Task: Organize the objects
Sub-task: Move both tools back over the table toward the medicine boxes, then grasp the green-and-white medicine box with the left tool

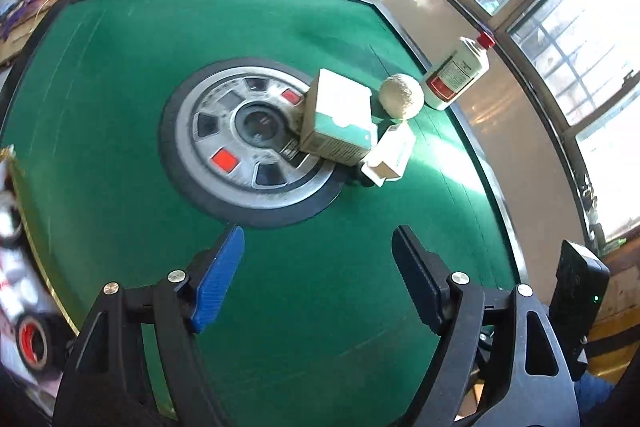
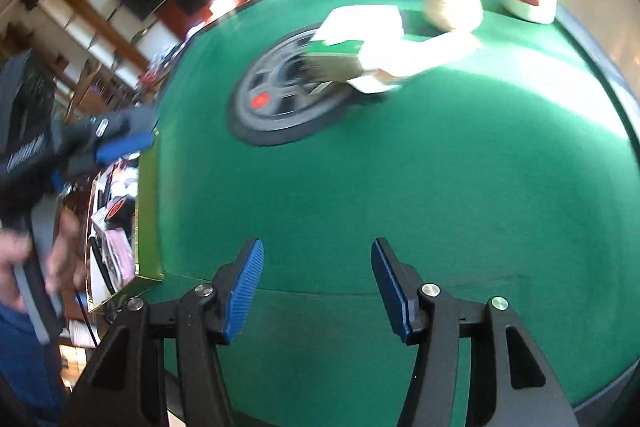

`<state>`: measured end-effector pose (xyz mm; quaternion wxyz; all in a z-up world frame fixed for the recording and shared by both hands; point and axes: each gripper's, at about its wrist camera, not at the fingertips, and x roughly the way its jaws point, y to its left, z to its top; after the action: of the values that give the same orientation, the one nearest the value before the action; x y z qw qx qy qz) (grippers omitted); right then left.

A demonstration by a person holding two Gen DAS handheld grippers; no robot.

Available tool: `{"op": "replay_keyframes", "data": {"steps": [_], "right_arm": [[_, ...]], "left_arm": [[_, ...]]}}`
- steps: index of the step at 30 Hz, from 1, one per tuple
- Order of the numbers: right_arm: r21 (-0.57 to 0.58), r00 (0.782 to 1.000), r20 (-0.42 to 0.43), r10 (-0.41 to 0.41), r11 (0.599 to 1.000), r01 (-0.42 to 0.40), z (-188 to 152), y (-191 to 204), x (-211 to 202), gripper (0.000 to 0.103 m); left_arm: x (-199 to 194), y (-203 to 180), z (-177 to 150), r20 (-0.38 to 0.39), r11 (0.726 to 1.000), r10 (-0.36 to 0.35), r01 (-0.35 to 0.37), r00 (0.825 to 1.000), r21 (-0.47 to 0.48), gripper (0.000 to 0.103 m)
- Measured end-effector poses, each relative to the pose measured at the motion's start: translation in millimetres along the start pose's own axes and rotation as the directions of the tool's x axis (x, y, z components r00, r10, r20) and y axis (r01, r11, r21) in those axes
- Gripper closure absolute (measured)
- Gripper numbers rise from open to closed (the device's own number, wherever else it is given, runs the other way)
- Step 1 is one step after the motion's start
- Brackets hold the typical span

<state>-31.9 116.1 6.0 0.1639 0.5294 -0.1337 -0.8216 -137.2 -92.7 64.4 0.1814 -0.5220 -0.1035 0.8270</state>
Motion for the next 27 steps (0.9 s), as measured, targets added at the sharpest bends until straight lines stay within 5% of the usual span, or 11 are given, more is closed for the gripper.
{"op": "replay_keyframes", "data": {"steps": [5, 9, 18, 22, 25, 27], "right_arm": [[0.053, 1.000, 0.007, -0.011, 0.999, 0.010, -6.3, -47.5, -20.9, 0.046], [0.053, 1.000, -0.006, -0.008, 0.999, 0.009, -12.6, -70.7, -29.4, 0.046], [0.054, 0.999, -0.033, -0.007, 0.999, 0.009, -23.0, -103.6, -32.3, 0.046], [0.054, 0.999, -0.041, -0.010, 0.998, 0.012, -21.9, -109.4, -30.7, 0.046], [0.047, 0.999, -0.040, -0.010, 0.999, 0.012, -19.2, -108.2, -29.7, 0.046], [0.056, 0.999, -0.044, -0.002, 0.998, 0.005, -14.5, -107.8, -27.6, 0.046]], "left_arm": [[63.4, -44.1, 54.0, -0.081, 0.990, 0.015, -0.003, 0.997, 0.141, 0.025], [109.2, -58.8, 81.1, -0.130, 0.972, 0.132, -0.103, 0.983, 0.210, 0.025], [165.5, -65.6, 111.3, -0.193, 0.946, 0.263, -0.213, 0.945, 0.245, 0.014], [189.8, -55.6, 113.3, -0.237, 0.939, 0.314, -0.264, 0.919, 0.220, 0.014], [184.5, -37.2, 105.7, -0.225, 0.961, 0.273, -0.256, 0.935, 0.104, 0.030], [170.4, -26.3, 95.9, -0.196, 0.967, 0.256, -0.253, 0.947, 0.040, 0.030]]}}
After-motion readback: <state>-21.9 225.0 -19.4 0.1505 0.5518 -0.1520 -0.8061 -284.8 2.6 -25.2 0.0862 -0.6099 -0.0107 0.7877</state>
